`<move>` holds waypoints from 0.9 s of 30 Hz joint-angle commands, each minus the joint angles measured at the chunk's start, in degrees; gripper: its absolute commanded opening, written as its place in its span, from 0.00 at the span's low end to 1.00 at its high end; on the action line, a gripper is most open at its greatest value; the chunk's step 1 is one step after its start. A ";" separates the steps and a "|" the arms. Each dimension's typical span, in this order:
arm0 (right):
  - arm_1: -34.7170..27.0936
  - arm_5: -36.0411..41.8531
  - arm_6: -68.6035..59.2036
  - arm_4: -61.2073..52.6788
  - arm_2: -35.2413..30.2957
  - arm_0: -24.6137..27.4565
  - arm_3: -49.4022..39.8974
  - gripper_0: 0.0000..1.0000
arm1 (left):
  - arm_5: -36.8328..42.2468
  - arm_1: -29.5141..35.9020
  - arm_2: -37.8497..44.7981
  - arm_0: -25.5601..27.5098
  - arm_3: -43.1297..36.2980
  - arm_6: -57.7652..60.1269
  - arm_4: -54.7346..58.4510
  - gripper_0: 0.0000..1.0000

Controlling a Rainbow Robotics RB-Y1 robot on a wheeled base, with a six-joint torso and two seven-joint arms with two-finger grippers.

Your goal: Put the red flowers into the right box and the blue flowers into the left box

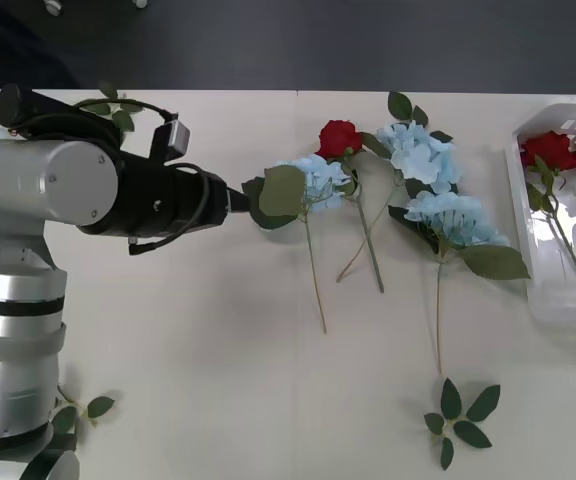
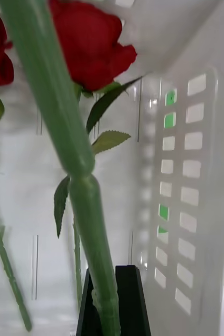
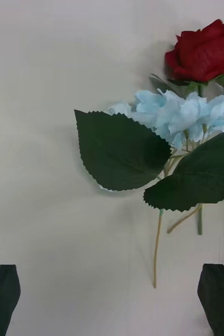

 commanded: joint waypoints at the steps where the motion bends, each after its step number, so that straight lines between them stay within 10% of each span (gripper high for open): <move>1: -0.88 -0.40 -7.30 1.94 1.17 -0.47 0.15 0.00 | -1.74 -0.05 -3.51 -0.07 -1.94 7.56 -2.80 1.00; 27: 0.53 -5.76 -14.51 -5.79 1.00 4.54 -1.52 0.26 | -15.98 -3.74 -18.98 -0.16 10.37 13.45 -14.05 1.00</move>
